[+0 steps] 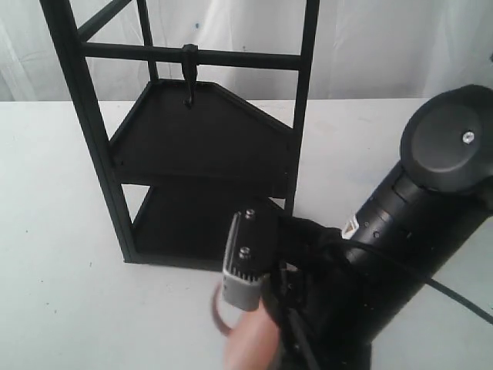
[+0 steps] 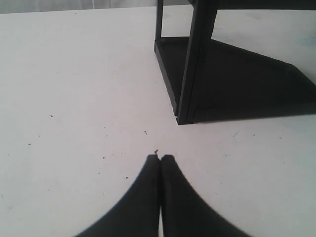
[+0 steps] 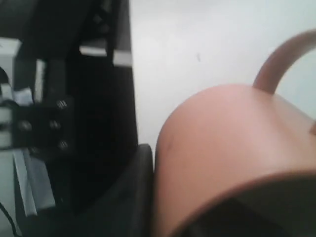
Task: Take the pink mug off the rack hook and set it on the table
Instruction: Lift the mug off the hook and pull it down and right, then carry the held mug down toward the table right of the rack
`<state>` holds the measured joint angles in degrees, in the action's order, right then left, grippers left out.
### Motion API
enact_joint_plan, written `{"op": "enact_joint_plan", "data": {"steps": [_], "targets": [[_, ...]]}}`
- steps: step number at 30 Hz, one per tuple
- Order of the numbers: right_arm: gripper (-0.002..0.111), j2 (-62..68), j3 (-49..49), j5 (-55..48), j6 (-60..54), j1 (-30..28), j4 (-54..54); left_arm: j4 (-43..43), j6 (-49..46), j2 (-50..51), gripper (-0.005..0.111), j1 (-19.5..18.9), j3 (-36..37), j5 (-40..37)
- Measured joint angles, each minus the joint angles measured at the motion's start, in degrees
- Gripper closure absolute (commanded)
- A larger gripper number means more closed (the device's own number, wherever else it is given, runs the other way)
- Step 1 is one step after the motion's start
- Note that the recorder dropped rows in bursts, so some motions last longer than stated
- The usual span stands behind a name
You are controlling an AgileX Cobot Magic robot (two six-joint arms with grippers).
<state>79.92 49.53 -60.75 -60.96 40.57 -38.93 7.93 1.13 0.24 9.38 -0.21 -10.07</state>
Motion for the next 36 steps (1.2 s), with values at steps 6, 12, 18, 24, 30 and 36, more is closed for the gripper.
{"op": "enact_joint_plan", "data": {"steps": [6,12,18,24,30,36], "targets": [[0.108,0.0,-1.12,4.0,15.24,0.0,16.41,0.0,0.0,0.0,0.107,0.0,0.0,0.0],[0.108,0.0,-3.45,8.66,17.27,0.0,17.91,0.0,0.0,0.0,0.107,0.0,0.0,0.0],[0.108,0.0,-5.45,10.76,17.46,0.0,18.29,0.0,0.0,0.0,0.107,0.0,0.0,0.0],[0.108,0.0,-5.67,12.23,18.28,0.0,19.4,0.0,0.0,0.0,0.107,0.0,0.0,0.0],[0.108,0.0,-5.67,14.08,24.04,0.0,25.35,0.0,0.0,0.0,0.107,0.0,0.0,0.0],[0.108,0.0,-6.07,15.42,26.77,0.0,27.27,0.0,0.0,0.0,0.107,0.0,0.0,0.0]]}}
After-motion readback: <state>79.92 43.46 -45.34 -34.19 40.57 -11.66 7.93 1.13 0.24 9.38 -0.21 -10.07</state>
